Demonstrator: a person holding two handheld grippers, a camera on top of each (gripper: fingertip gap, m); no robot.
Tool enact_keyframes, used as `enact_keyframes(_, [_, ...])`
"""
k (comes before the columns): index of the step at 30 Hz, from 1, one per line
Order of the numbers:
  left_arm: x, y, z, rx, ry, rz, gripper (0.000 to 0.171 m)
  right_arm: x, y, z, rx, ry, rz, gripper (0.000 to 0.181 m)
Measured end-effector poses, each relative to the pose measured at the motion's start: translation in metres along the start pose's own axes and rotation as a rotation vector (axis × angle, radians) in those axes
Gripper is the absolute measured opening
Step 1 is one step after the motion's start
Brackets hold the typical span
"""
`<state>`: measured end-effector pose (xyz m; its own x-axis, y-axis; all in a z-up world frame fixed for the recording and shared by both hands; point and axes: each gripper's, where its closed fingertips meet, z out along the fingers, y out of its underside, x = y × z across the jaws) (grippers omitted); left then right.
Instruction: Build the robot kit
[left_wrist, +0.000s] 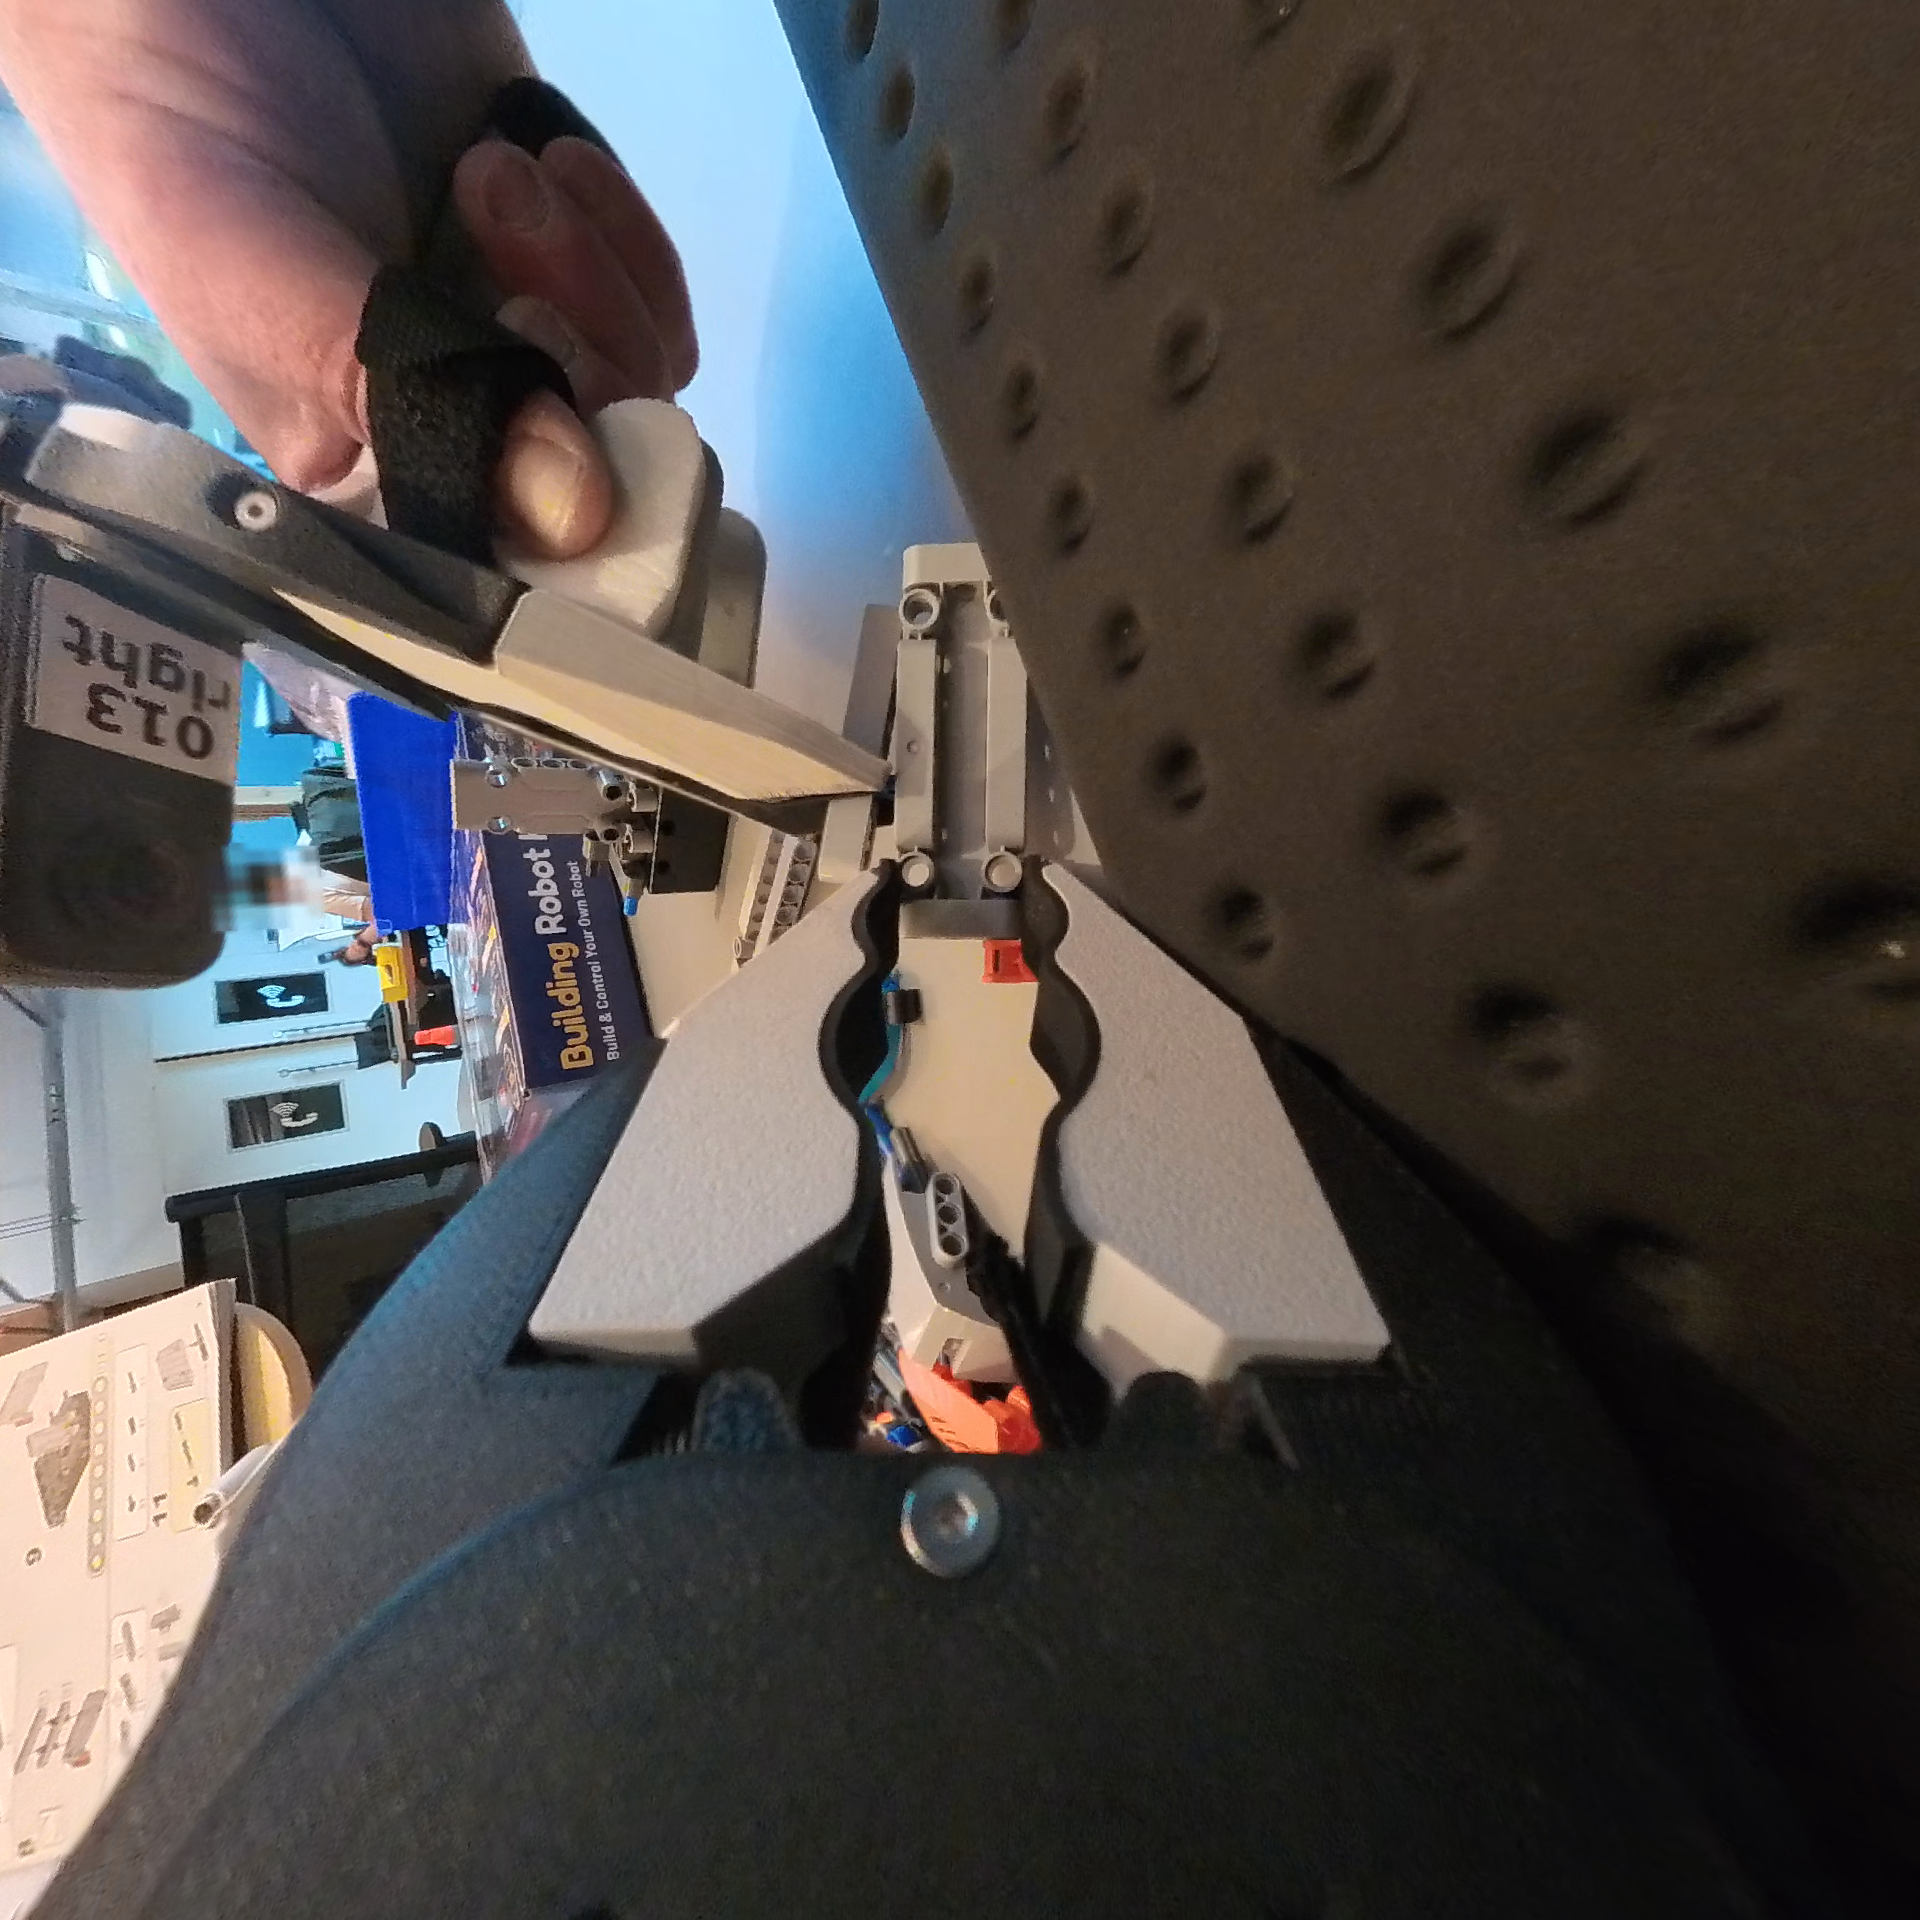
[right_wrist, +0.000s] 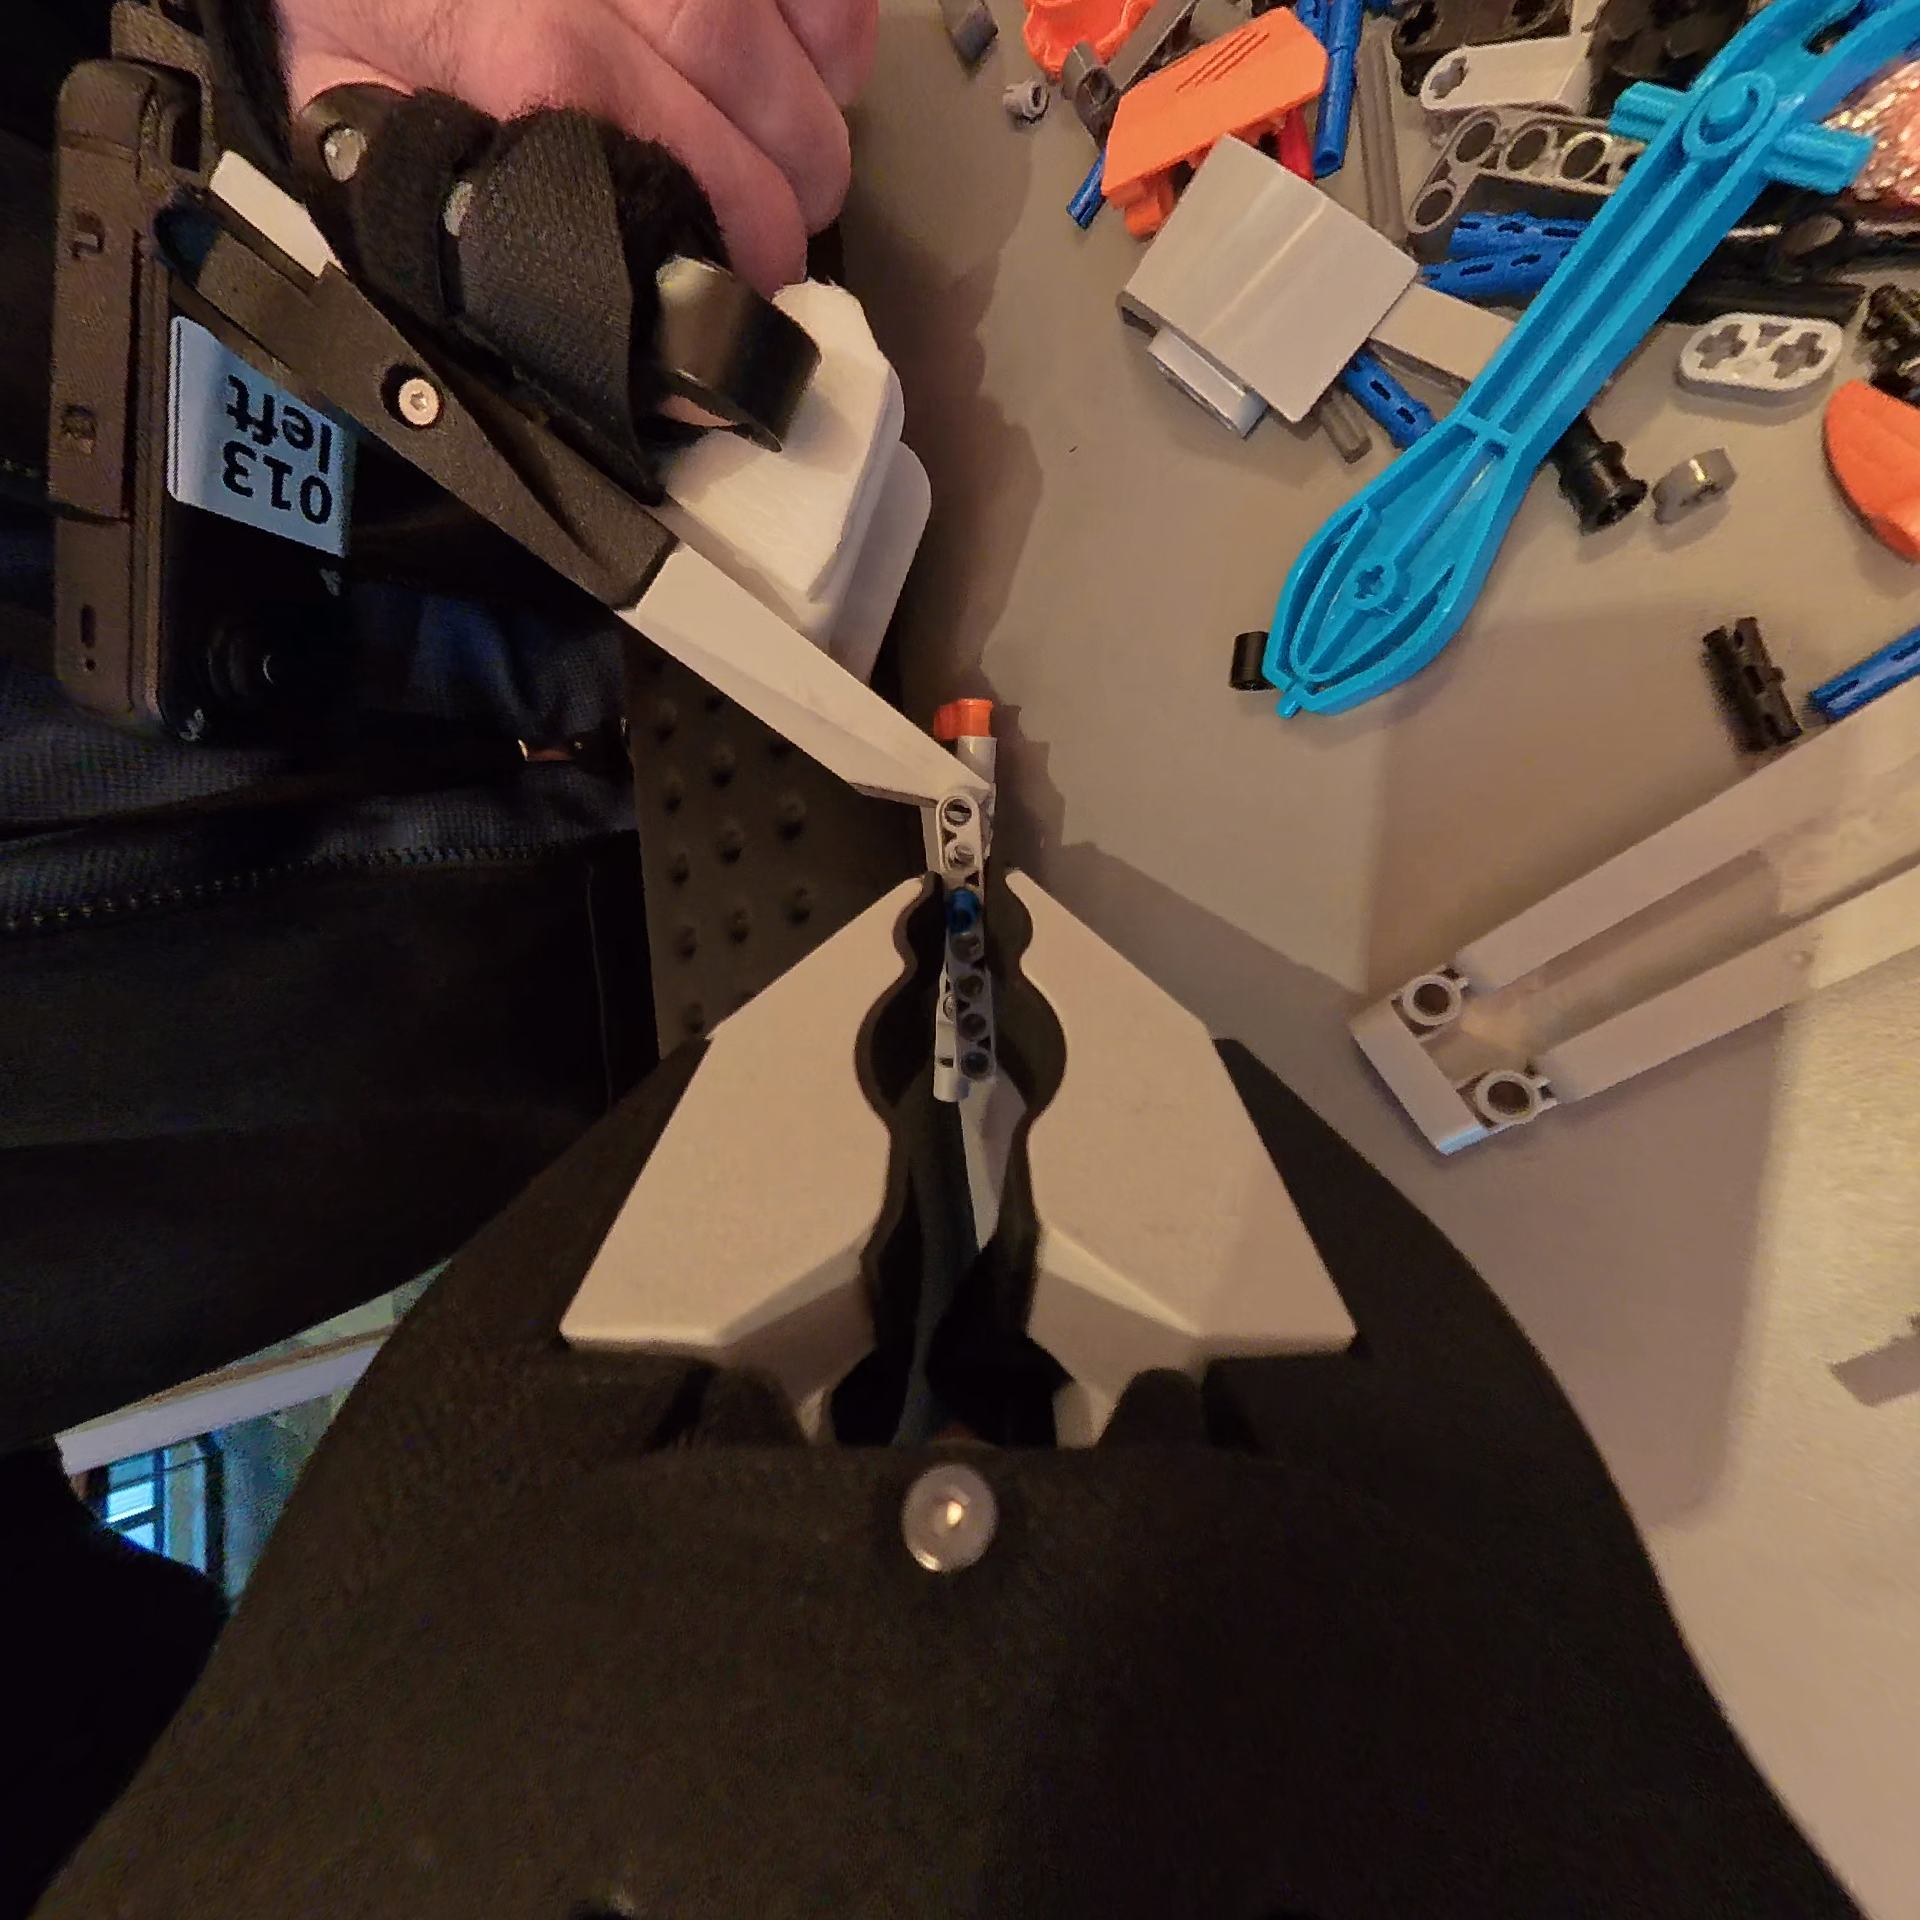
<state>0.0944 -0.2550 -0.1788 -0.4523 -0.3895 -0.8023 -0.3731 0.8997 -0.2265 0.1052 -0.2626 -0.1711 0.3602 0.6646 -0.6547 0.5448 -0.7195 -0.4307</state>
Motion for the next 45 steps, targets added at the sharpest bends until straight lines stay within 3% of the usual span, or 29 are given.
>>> enact_keyframes(14, [0.000, 0.001, 0.001, 0.005, 0.006, -0.018, 0.021, 0.000, 0.001, 0.001, -0.106, -0.024, 0.011, 0.006])
enact_keyframes(26, [-0.004, 0.003, 0.001, 0.018, -0.018, -0.082, 0.022, 0.000, -0.001, -0.001, 0.016, 0.002, 0.008, 0.006])
enact_keyframes(28, [-0.011, 0.006, 0.001, 0.006, -0.050, -0.107, 0.036, -0.001, -0.002, -0.001, 0.032, 0.008, 0.006, 0.006])
enact_keyframes(31, [-0.003, 0.008, 0.003, -0.001, 0.001, -0.119, 0.024, -0.001, -0.003, 0.000, 0.048, 0.017, 0.000, 0.006])
enact_keyframes(39, [-0.001, 0.011, 0.008, 0.032, 0.104, -0.298, 0.025, 0.002, -0.003, 0.000, 0.007, 0.120, -0.033, 0.006])
enact_keyframes(45, [0.002, 0.008, 0.008, 0.044, 0.120, -0.284, 0.024, 0.001, 0.000, 0.003, -0.089, 0.153, -0.044, 0.006])
